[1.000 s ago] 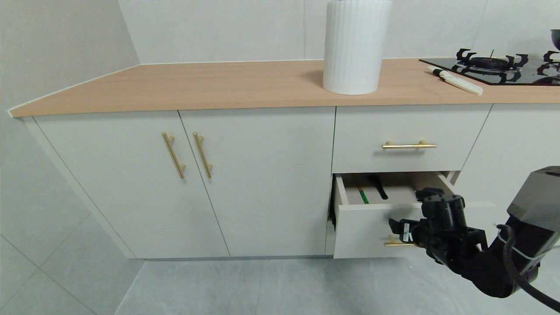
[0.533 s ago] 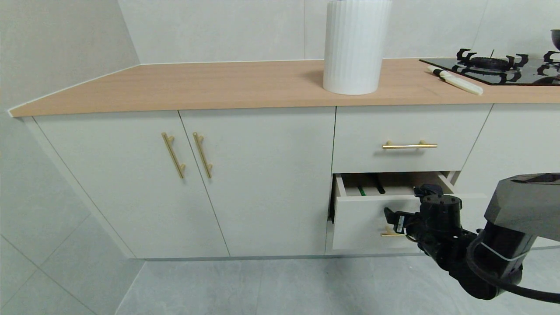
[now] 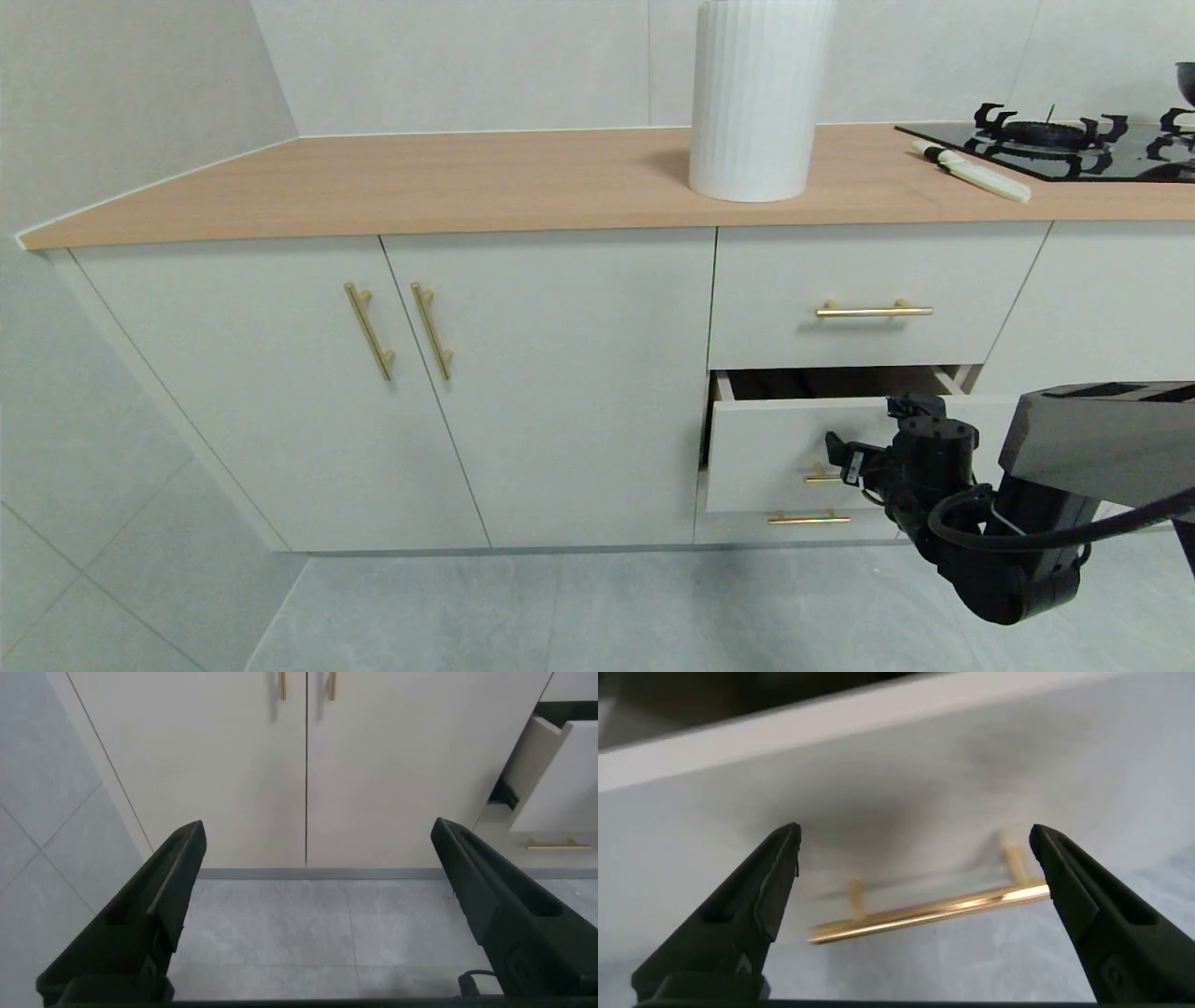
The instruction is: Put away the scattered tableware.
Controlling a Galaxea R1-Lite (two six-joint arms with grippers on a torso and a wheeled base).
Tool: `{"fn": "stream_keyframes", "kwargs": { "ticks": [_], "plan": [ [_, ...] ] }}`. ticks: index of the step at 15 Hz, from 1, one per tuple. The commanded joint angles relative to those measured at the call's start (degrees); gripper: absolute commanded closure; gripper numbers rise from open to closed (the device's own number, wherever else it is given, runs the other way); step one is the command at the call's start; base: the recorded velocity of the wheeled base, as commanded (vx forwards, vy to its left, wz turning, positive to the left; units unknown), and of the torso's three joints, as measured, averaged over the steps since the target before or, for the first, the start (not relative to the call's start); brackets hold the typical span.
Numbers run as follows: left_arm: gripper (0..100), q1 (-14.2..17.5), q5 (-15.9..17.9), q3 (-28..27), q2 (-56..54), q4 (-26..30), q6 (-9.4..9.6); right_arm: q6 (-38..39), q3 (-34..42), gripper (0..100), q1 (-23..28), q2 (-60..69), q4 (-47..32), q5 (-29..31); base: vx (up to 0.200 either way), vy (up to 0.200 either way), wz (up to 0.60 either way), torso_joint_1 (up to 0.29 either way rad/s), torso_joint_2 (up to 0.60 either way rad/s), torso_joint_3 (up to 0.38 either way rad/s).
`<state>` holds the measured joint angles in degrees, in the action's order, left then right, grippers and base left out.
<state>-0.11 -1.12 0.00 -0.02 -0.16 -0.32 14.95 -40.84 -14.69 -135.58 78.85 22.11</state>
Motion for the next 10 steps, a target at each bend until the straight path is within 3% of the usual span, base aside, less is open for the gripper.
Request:
{"fn": "stream_keyframes", "kwargs": {
  "ticks": [1, 10],
  "plan": [
    [0, 0.0, 0.0, 0.0, 0.0, 0.0, -0.03, 0.2, -2.0, 0, 1.0, -1.9, 0.0, -0.1, 0.000, 0.000, 0.00, 0.000, 0.00, 0.000],
    [0, 0.0, 0.0, 0.0, 0.0, 0.0, -0.03, 0.3, -9.9, 0, 4.2, -6.0, 0.0, 3.3, 0.000, 0.000, 0.00, 0.000, 0.00, 0.000]
  ]
}}
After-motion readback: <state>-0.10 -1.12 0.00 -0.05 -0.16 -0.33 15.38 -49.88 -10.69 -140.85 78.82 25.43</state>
